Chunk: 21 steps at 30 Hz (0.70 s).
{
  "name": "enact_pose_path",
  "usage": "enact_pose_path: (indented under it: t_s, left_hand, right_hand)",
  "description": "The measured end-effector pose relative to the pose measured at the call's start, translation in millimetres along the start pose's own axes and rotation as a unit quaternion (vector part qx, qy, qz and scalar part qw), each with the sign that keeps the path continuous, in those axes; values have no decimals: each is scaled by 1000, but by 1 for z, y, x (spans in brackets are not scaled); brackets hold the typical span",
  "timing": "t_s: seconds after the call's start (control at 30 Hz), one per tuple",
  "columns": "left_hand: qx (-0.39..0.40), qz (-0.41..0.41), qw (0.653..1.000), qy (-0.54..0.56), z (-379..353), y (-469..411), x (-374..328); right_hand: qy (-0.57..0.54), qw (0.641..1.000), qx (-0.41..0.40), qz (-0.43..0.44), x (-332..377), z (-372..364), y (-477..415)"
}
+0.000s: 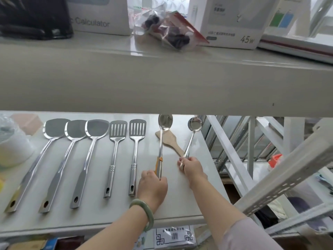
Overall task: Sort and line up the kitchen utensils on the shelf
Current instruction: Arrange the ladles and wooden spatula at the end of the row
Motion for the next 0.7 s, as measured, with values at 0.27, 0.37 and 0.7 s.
enact_pose_path:
  t_s: [0.27, 0.37, 0.7]
  left_hand:
    - [-11, 28, 999, -33, -9, 3, -8]
    - [-16, 32, 999, -39, -10, 7, -4]
    - [25, -5, 993, -112, -13, 11, -5]
  right_hand:
    - [294, 953, 3, 78, 7, 5, 10]
    - [360, 926, 4, 117, 6, -6, 16]
    - [568, 772, -73, 276, 47, 7, 9]
Point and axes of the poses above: each hand's wrist, its own y-axis away from the middle knuckle, its own z-axis out of the back of the hand, x = y × z, the point moved 9 cm from there along -y, towards the middle knuckle, and after that the axes turned 3 degrees about -y, right-handed, at the moved point
